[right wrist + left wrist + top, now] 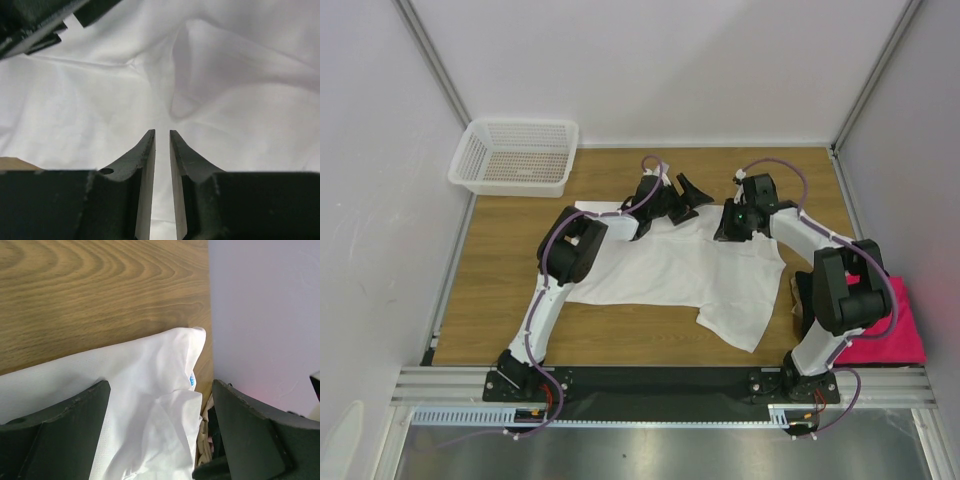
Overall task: Fold and stack the t-shirts
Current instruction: Fold the tshirt
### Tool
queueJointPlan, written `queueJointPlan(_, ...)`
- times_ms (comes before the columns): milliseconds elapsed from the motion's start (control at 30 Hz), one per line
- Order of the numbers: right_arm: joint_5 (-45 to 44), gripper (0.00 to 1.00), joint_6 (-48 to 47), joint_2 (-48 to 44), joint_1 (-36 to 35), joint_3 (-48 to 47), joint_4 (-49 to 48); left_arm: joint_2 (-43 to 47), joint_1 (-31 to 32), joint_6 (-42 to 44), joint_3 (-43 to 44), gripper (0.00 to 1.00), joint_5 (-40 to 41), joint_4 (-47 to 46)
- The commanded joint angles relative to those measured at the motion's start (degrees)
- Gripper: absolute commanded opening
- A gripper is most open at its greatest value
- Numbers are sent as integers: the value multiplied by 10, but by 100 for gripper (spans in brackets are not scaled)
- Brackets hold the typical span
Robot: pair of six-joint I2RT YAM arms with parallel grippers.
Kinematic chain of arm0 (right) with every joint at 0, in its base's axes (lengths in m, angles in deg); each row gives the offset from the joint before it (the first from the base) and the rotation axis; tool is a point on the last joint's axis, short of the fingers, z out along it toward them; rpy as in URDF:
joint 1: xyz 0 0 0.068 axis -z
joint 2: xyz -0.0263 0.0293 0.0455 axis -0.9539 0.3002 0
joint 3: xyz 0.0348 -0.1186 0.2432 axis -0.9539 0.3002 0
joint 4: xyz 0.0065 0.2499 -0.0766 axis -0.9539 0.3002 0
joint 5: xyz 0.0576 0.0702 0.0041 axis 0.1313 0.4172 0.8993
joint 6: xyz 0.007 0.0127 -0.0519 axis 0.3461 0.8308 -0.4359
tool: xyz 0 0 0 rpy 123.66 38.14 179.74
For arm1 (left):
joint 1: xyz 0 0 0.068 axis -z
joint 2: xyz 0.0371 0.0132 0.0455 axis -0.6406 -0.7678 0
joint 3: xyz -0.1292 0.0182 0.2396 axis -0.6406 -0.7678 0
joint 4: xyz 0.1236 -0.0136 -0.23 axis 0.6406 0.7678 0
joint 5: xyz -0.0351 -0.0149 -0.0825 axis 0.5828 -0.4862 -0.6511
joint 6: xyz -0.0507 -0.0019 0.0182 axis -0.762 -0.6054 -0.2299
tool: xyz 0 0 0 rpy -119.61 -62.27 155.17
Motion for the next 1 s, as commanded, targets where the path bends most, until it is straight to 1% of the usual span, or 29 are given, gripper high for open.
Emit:
queueJointPlan(0, 5, 24, -6, -29, -6, 4, 60, -4, 1, 3, -4, 90, 13, -12)
queueJointPlan(67, -17, 25, -11, -43, -7, -3, 86, -3, 2, 4, -7, 90, 12, -15)
queueJointPlan(167, -47, 44, -25, -54, -5, -24, 79, 1, 2, 10, -13, 90, 10, -16)
queueJointPlan(200, -50, 56, -29, -51, -3, -33, 67, 3, 2, 11, -14, 89, 8, -16)
queueJointPlan(267, -46, 68, -34, -32, -1, -55, 54, 4, 1, 15, -18, 89, 8, -16)
queueJointPlan(300, -43, 75, -44, -23, -1, -74, 34, 7, 2, 18, -19, 89, 8, -16)
queueJointPlan(367, -13, 80, -78, 4, -1, -83, 9, 10, 2, 20, -23, 89, 8, -16)
queueJointPlan(433, 16, 81, -107, 24, -1, -102, -10, 11, 1, 23, -26, 89, 7, -16)
queueJointPlan(533, 35, 79, -132, 59, -2, -121, -11, 14, 2, 25, -27, 90, 7, -16)
queueJointPlan(567, 39, 77, -147, 65, -3, -122, -11, 14, 2, 26, -27, 90, 7, -16)
queueJointPlan(667, 45, 75, -173, 76, -4, -112, -18, 9, 2, 20, -27, 90, 5, -21)
queueJointPlan(833, 61, 74, -174, 90, -7, -104, -27, 4, 2, 8, -27, 90, 8, -28)
queueJointPlan(867, 68, 73, -174, 92, -8, -101, -27, 4, 1, 6, -26, 89, 8, -29)
queueJointPlan(900, 73, 68, -175, 92, -10, -98, -31, 1, 2, 4, -26, 90, 8, -30)
queueJointPlan(967, 82, 63, -177, 88, -11, -88, -32, 1, 2, 4, -27, 89, 8, -30)
